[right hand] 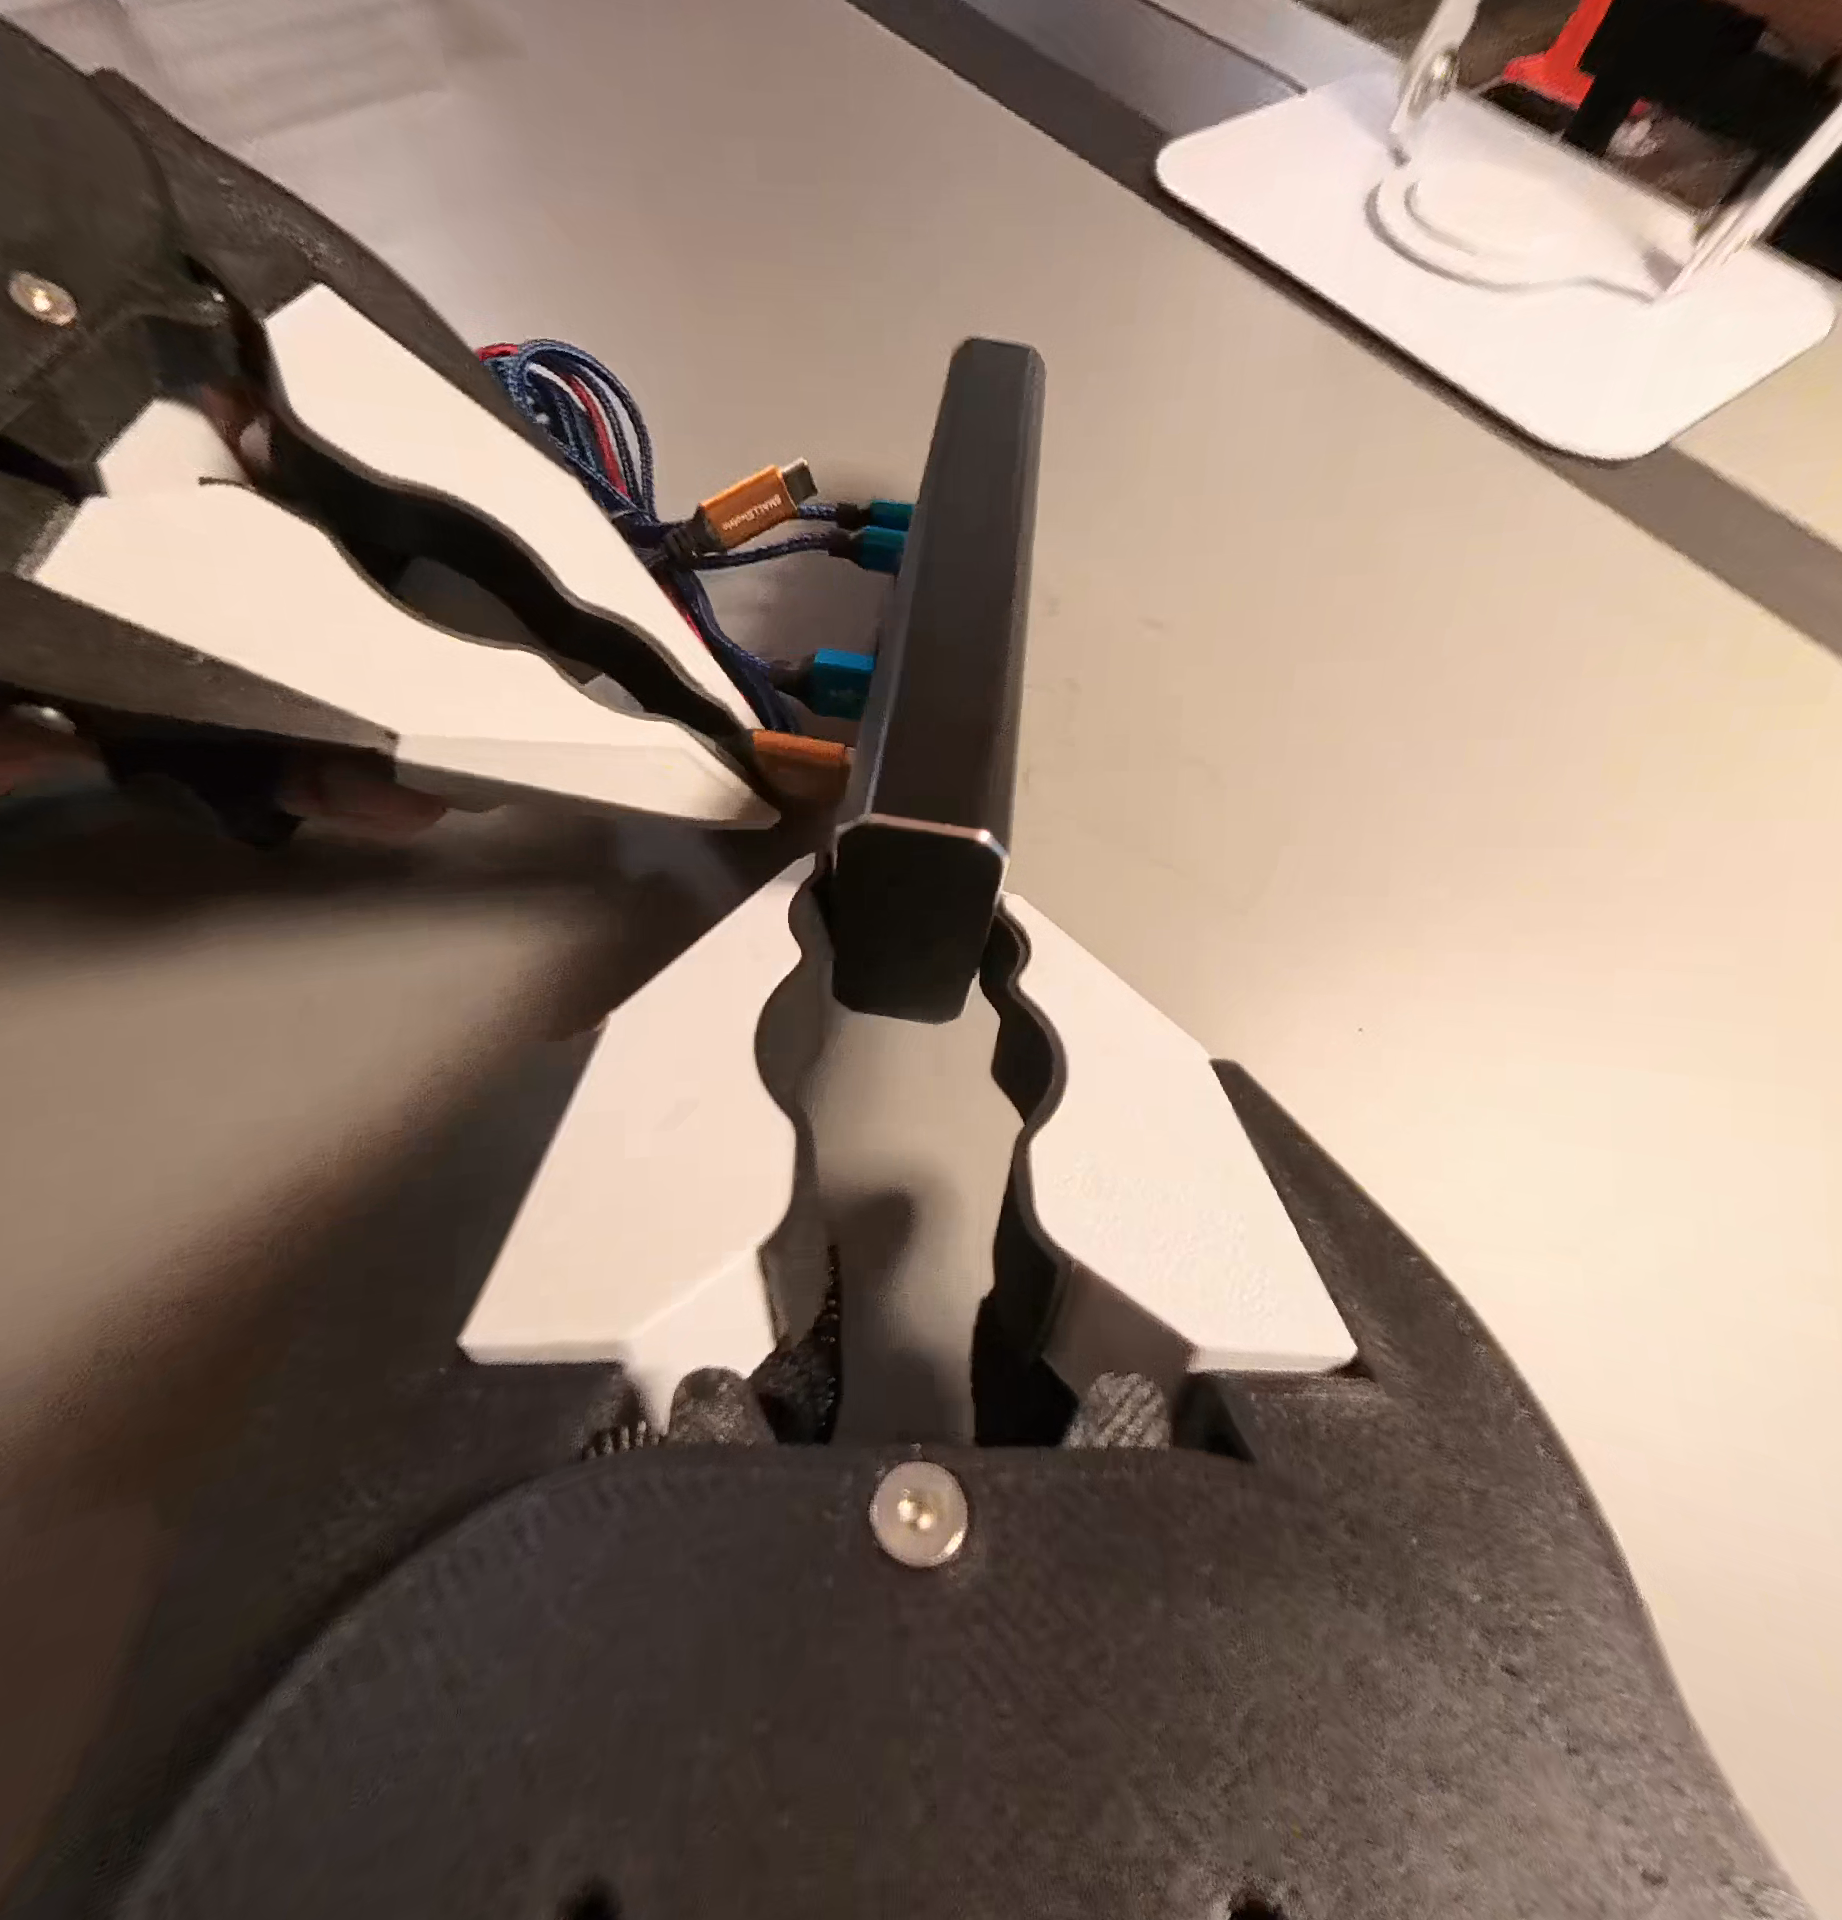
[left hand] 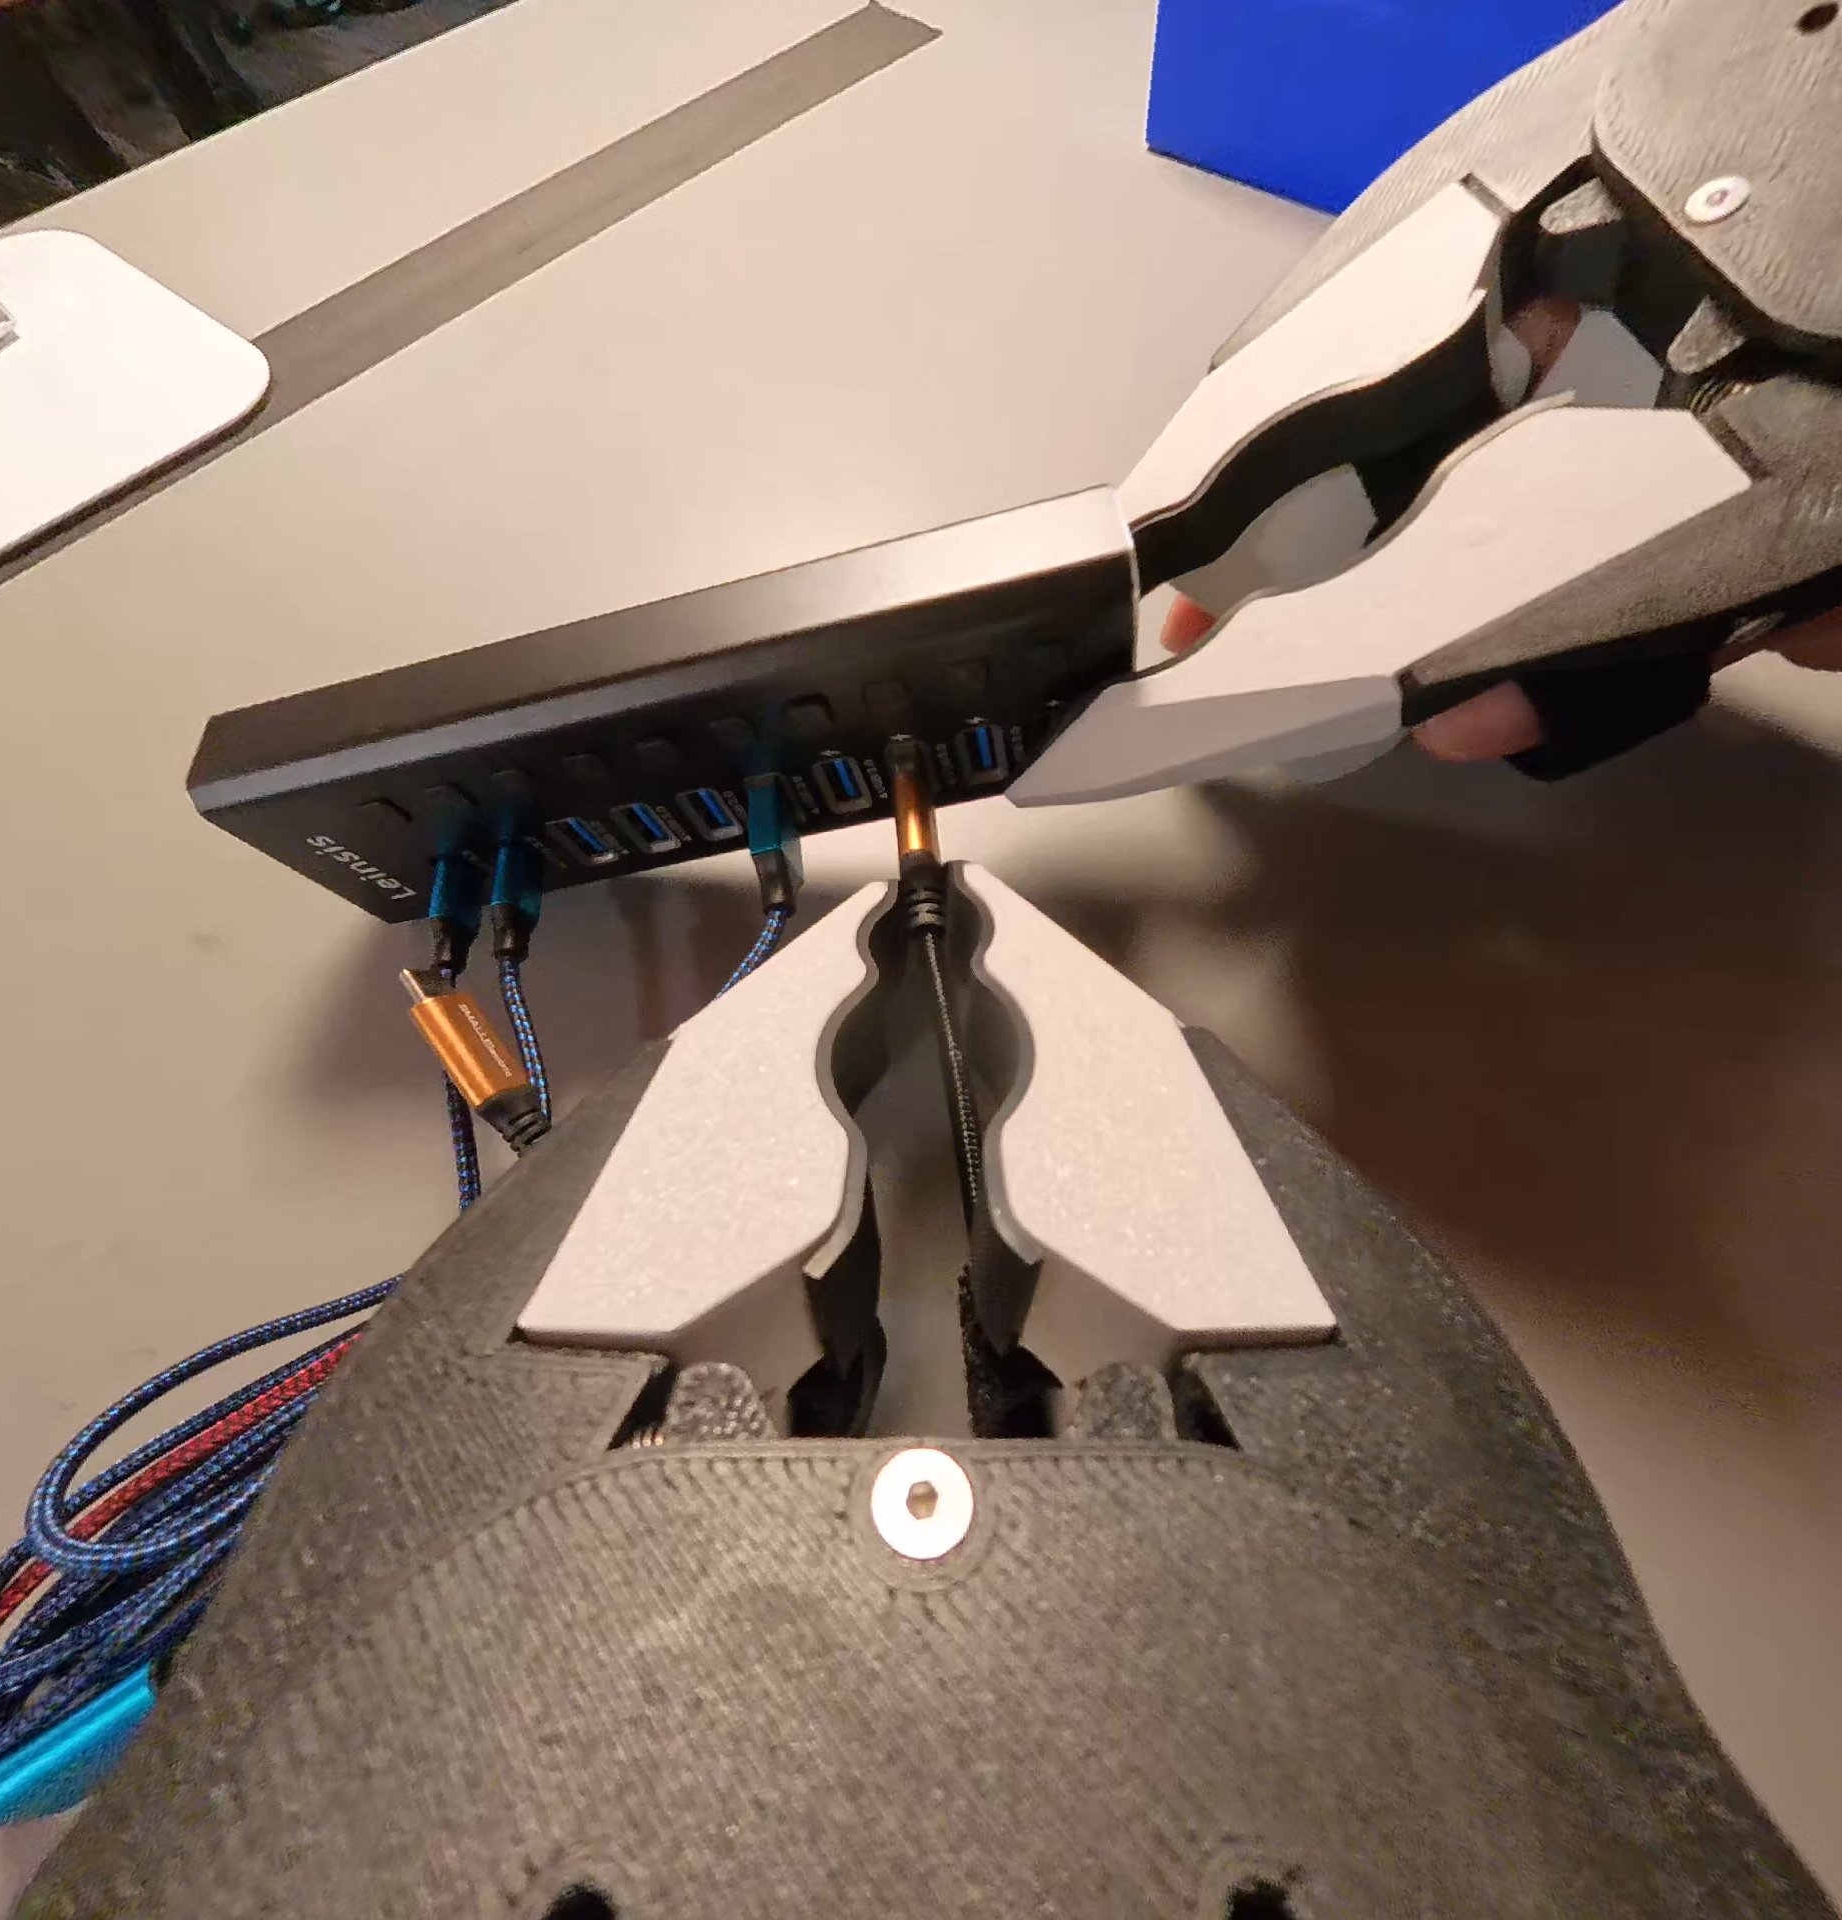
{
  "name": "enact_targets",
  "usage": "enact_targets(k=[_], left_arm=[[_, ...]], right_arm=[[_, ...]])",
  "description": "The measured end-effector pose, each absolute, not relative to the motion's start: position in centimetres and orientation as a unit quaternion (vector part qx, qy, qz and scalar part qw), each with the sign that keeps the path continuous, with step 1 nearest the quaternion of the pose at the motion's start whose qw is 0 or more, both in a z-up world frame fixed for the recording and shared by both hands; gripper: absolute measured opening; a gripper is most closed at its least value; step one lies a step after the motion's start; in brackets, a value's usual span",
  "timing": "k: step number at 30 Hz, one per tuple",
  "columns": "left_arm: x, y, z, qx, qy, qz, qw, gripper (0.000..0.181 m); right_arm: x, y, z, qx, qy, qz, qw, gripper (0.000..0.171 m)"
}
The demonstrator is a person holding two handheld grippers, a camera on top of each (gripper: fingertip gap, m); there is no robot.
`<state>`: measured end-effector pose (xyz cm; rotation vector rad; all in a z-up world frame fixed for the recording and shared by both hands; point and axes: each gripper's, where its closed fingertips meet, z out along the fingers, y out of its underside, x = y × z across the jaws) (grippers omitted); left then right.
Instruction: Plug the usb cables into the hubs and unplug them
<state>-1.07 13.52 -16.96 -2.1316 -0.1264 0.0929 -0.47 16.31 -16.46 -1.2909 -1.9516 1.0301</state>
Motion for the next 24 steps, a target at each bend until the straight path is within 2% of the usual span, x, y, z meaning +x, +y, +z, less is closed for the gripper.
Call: enact_targets(k=[5, 11, 15, 18, 24], left_arm=[[-1.2, 13.4, -16.6, -0.872, -0.038, 0.044, 0.486, 0.009], [-0.8, 13.1, -18.0, -0.894, 0.008, 0.026, 0.448, 0.012], [-0.6, 12.4, -16.3, -0.878, 0.020, -0.027, 0.478, 0.035], [-1.5, 11.2, -14.5, -0.863, -0.004, -0.085, 0.498, 0.044], [-6.9, 9.1, -14.2, -0.866, -0.086, -0.035, 0.492, 0.042]], right_arm=[[-0.3, 15.7, -15.8, -0.451, -0.741, 0.390, 0.309, 0.028], [-0.1, 15.9, -18.0, -0.471, -0.758, 0.371, 0.258, 0.030], [0.6, 16.5, -18.6, -0.461, -0.774, 0.360, 0.242, 0.029], [1.1, 17.0, -19.0, -0.452, -0.786, 0.352, 0.231, 0.030], [1.7, 17.6, -19.2, -0.432, -0.804, 0.339, 0.229, 0.030]])
